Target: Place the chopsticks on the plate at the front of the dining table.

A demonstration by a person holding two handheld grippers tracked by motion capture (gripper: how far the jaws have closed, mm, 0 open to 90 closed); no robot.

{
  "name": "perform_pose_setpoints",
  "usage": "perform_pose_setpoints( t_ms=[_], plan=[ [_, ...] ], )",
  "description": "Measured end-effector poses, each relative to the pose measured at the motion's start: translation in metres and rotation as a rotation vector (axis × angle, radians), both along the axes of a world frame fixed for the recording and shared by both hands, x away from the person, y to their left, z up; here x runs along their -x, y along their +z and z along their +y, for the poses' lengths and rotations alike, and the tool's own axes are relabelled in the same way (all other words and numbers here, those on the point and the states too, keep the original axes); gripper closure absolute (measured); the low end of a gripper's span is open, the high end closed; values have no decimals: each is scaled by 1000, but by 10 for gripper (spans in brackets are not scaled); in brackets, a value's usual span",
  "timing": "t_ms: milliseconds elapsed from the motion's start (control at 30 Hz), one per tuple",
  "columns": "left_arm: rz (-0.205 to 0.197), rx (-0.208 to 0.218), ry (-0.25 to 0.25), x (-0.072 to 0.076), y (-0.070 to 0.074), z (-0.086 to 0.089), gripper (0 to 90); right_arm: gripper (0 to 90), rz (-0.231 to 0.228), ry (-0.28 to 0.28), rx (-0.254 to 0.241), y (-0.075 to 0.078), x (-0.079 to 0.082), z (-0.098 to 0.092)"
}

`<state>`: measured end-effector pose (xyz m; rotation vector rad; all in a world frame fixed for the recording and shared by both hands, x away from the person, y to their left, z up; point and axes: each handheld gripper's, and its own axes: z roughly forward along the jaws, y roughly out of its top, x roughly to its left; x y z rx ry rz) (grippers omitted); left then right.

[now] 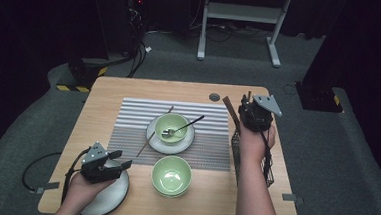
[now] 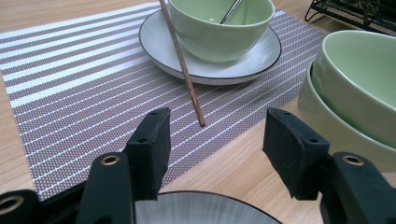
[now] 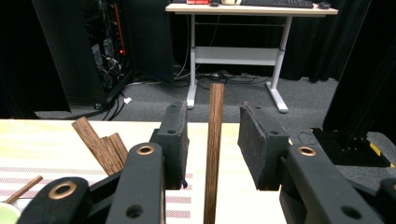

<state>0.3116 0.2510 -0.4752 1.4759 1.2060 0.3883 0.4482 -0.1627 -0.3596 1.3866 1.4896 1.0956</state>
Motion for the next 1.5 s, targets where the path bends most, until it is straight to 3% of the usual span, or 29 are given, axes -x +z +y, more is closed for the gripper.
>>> perform_pose_setpoints(
  t_ms=[733, 1000, 1267, 1500],
  plan=[
    [-6, -1, 9, 1, 0, 1, 424, 736, 34, -10, -17, -6, -7, 2],
    [-5, -12, 4, 1, 0, 1, 424, 828, 44, -7, -26, -6, -7, 2],
    [-4, -11, 0, 2, 0, -1, 425, 831, 26, 8, -27, -3, 2, 3],
    [-1, 0, -9, 2, 1, -3, 429, 831, -11, 47, -16, 1, 20, 7]
  ],
)
